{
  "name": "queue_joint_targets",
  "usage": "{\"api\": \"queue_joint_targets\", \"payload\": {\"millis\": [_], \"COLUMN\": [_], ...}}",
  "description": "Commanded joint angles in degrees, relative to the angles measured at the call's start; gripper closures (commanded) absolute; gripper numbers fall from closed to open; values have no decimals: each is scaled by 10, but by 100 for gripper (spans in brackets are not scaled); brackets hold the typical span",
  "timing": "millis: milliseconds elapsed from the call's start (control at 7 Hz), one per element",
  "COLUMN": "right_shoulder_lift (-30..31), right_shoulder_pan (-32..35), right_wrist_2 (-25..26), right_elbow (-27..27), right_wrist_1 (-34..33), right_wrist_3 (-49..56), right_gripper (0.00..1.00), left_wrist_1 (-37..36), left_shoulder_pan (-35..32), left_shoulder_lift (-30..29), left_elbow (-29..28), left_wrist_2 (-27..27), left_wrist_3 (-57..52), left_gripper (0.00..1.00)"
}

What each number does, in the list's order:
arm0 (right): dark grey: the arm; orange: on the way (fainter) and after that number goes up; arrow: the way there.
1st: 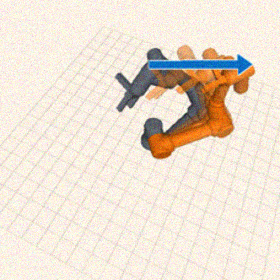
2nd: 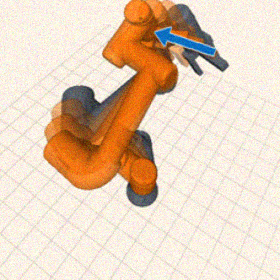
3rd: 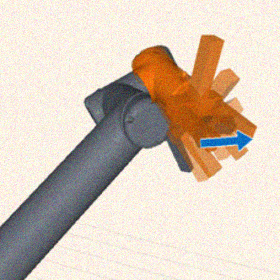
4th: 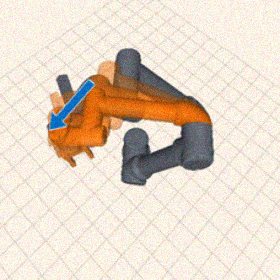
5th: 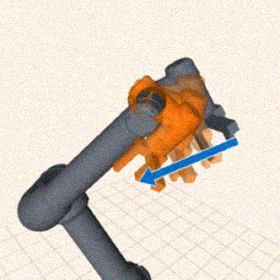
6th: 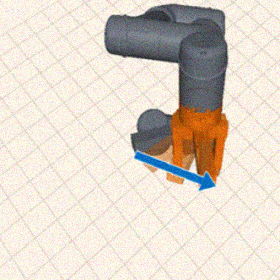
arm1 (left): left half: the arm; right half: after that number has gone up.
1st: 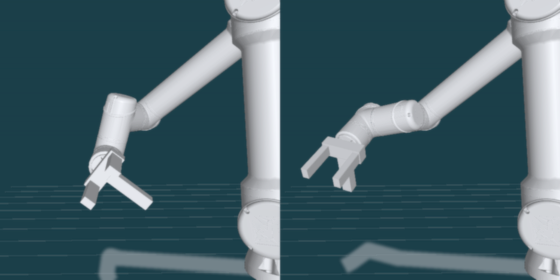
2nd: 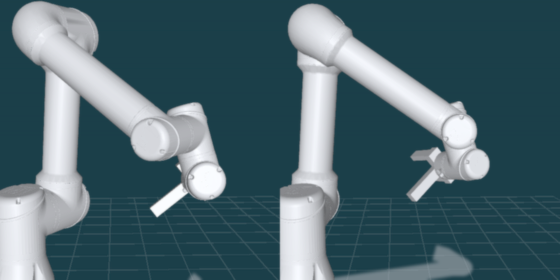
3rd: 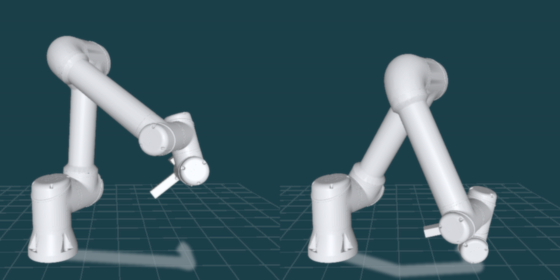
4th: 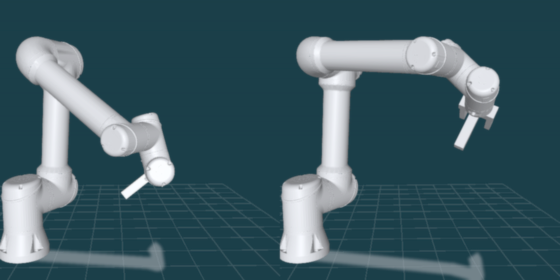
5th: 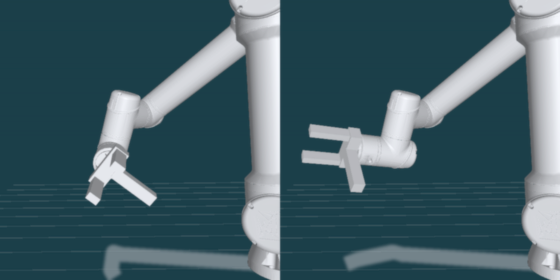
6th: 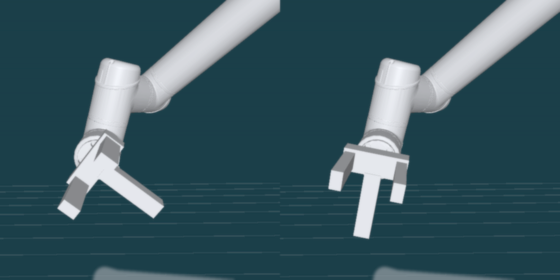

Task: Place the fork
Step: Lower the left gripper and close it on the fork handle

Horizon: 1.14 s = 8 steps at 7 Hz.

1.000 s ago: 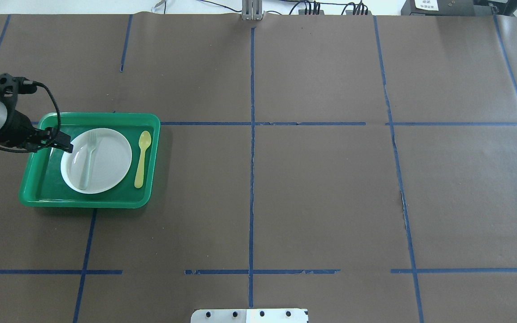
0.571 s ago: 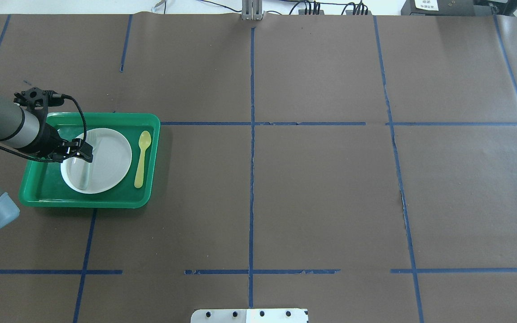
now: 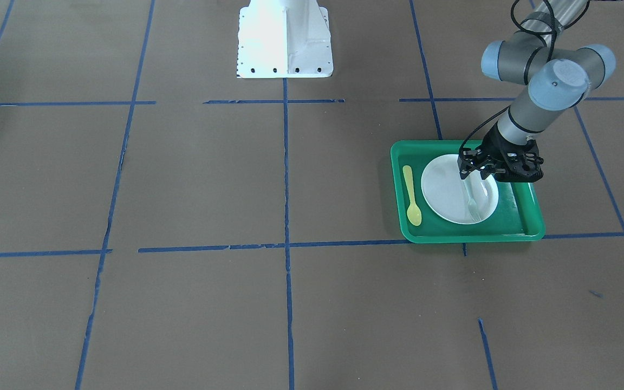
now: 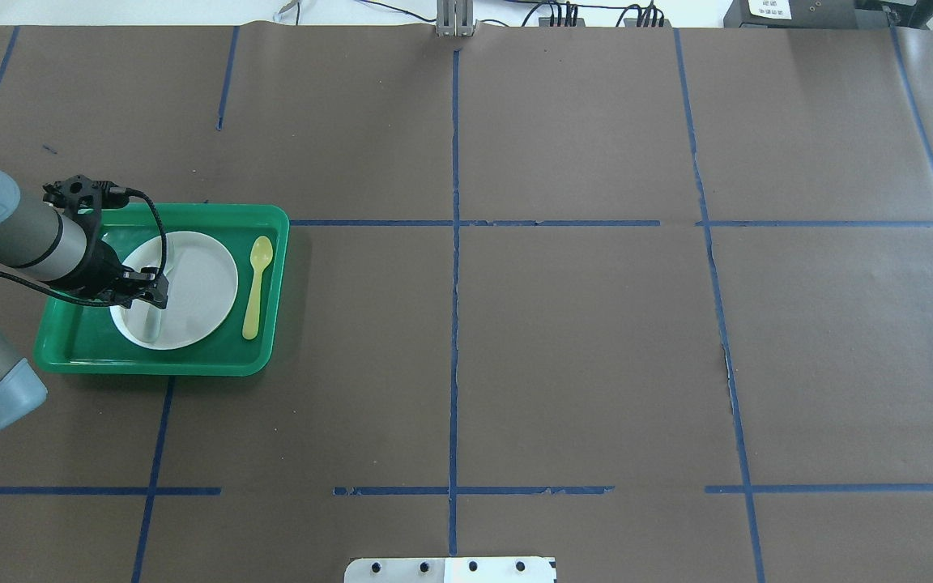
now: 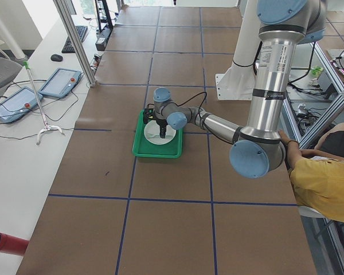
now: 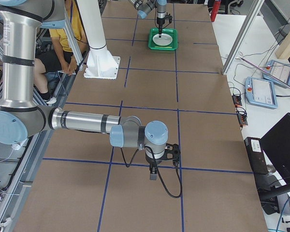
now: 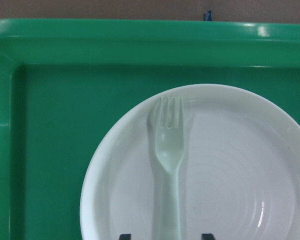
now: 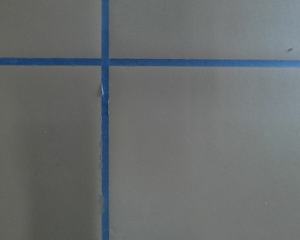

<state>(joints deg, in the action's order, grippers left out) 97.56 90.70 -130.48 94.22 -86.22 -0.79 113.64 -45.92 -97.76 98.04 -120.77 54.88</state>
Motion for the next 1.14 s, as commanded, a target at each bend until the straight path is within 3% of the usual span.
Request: {"api": "queue_joint_targets", "payload": {"millis": [0,1000], "right_shoulder_lift": [0,0], "right_shoulder_pan": [0,0], "right_wrist_2": [0,0], "right_elbow": [0,0], "right_wrist_1": [0,0], "right_wrist_3": [0,1], "right_gripper": [0,0], "left_wrist_1": [0,0], "left_shoulder_pan": [3,7], "left_shoulder_lift": [-15,-12], "left_elbow": [-21,-28], "left_wrist_2": [0,-3], "left_wrist_3": [-2,-7], "left_gripper": [43,47]}}
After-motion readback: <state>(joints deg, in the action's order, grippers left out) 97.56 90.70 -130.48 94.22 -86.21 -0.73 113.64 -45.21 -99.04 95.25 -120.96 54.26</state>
